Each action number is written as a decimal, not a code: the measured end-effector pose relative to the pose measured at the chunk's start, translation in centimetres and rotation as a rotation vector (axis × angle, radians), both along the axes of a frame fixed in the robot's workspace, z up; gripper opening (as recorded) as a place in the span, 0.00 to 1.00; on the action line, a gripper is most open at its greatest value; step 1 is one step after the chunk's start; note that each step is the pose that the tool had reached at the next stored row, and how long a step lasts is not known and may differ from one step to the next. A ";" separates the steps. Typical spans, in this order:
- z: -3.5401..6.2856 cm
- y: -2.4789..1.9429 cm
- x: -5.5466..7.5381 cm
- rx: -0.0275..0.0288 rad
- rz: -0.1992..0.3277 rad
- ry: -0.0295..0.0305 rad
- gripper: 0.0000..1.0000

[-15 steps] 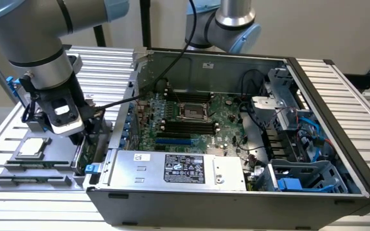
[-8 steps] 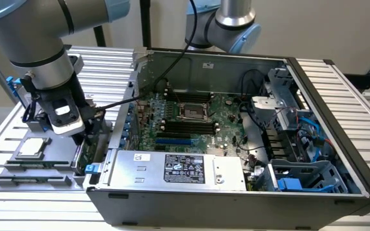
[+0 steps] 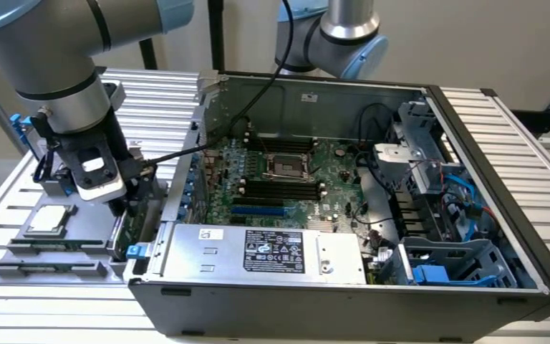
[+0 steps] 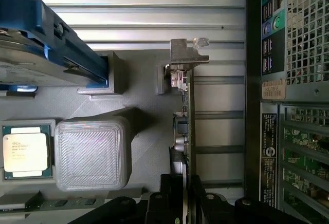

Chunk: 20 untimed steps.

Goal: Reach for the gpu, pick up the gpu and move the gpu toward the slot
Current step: 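Pick up the gpu and move the gpu toward the slot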

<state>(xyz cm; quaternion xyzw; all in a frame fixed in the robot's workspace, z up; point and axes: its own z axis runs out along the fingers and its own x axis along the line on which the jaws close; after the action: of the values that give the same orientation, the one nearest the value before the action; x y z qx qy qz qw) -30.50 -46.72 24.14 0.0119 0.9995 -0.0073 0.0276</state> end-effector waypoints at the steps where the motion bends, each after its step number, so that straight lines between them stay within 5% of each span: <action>1: 0.00 0.00 0.0 0.0000 0.000 0.0000 0.26; 20: 0.28 0.00 0.0 0.0003 0.010 0.0006 0.26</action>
<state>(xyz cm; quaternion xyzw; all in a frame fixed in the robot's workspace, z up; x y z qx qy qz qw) -30.52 -46.72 24.42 0.0068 0.9996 -0.0070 0.0273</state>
